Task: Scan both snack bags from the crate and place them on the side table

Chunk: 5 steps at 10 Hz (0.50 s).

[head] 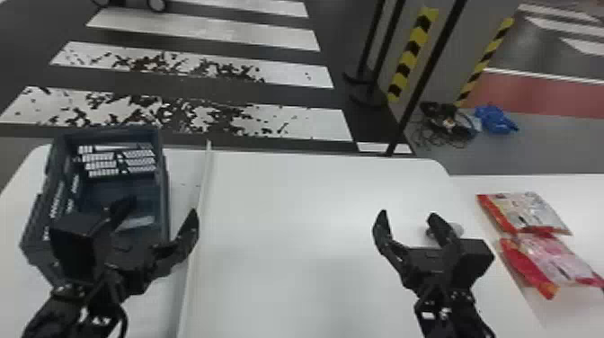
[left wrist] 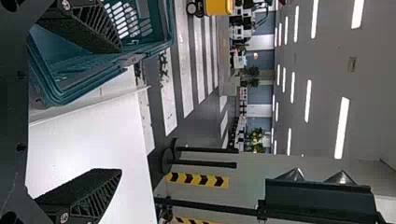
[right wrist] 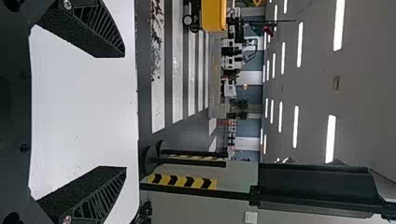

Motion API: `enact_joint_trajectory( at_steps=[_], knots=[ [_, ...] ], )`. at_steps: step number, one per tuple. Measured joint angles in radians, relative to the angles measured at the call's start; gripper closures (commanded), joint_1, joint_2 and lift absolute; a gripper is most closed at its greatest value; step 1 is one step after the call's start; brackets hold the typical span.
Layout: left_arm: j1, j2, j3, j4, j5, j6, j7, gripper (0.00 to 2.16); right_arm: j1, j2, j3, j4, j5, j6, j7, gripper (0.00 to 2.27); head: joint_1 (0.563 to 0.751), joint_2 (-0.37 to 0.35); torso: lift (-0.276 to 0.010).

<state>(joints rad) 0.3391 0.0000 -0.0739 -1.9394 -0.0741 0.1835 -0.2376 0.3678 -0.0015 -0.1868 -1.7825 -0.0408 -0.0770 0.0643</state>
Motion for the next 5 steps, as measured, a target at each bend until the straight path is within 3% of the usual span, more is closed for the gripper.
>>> enact_joint_trajectory(
  at_steps=[5],
  knots=[
    [0.01,0.0,-0.001,-0.01,-0.003,0.001,0.003,0.08,0.016,0.0,0.009,-0.002,-0.007,-0.025,-0.001,0.06,0.695,-0.211,-0.098]
  ],
)
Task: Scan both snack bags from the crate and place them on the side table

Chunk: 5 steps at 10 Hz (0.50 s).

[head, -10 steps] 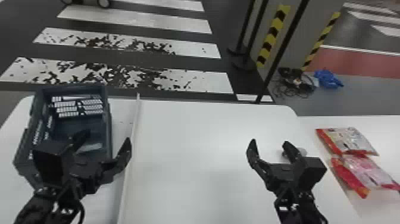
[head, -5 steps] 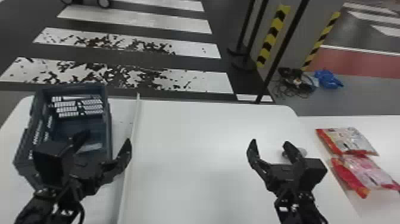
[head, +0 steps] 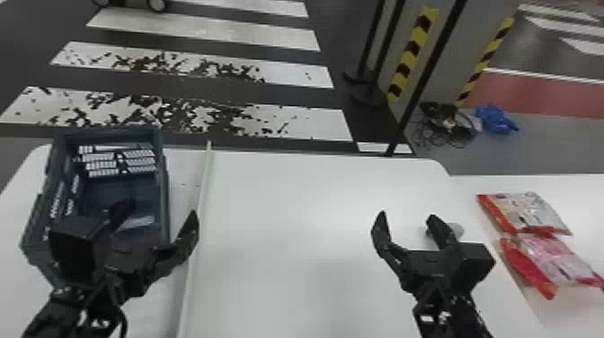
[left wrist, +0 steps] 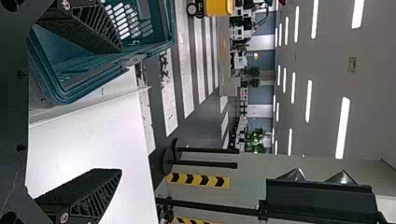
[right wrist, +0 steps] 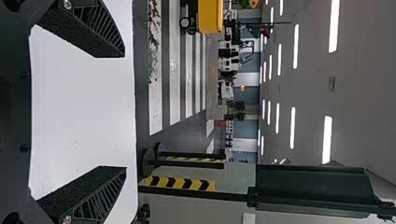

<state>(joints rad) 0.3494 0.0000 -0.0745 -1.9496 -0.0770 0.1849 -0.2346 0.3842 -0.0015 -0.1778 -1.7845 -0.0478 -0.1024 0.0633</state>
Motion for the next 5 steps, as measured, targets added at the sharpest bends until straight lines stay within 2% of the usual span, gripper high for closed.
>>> enact_joint_trajectory(
  at_steps=[5],
  knots=[
    [0.055,0.0,0.003,-0.049,-0.001,-0.004,0.0,0.08,0.04,0.0,0.018,-0.014,-0.011,-0.027,0.0,0.06,0.695,-0.205,-0.098]
  ],
)
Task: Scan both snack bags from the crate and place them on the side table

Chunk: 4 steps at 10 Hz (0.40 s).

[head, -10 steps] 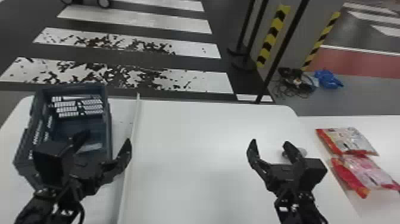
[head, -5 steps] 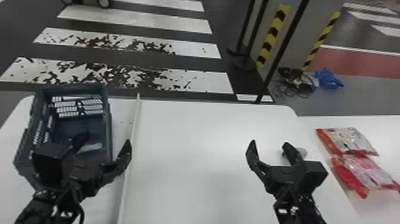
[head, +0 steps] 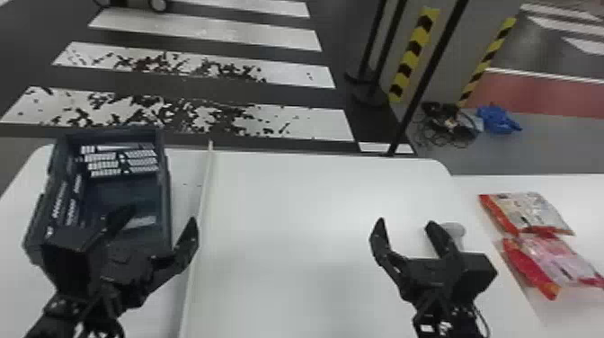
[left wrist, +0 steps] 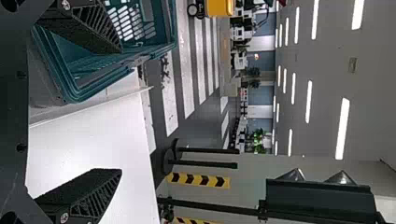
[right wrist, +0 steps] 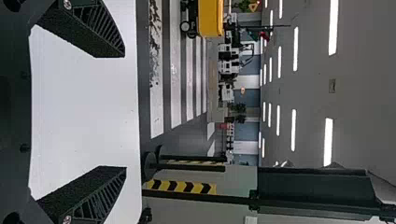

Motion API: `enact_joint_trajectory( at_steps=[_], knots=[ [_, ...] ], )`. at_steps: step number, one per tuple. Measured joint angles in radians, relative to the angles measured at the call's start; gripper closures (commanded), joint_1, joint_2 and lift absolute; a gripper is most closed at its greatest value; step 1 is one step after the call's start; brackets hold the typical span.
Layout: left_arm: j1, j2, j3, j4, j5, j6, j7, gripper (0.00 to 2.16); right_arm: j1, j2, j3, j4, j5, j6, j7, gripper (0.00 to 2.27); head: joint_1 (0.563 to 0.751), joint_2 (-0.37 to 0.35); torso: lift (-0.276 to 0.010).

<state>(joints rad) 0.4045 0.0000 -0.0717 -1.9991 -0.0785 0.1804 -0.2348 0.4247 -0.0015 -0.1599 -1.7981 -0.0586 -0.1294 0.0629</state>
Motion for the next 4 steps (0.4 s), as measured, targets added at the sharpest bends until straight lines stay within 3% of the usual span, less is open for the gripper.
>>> enact_joint_trajectory(
  at_steps=[4],
  knots=[
    [0.03,0.0,-0.002,-0.042,0.001,-0.005,0.003,0.08,0.041,0.0,0.028,-0.029,-0.01,-0.034,-0.008,0.06,0.695,-0.191,-0.098]
  ],
)
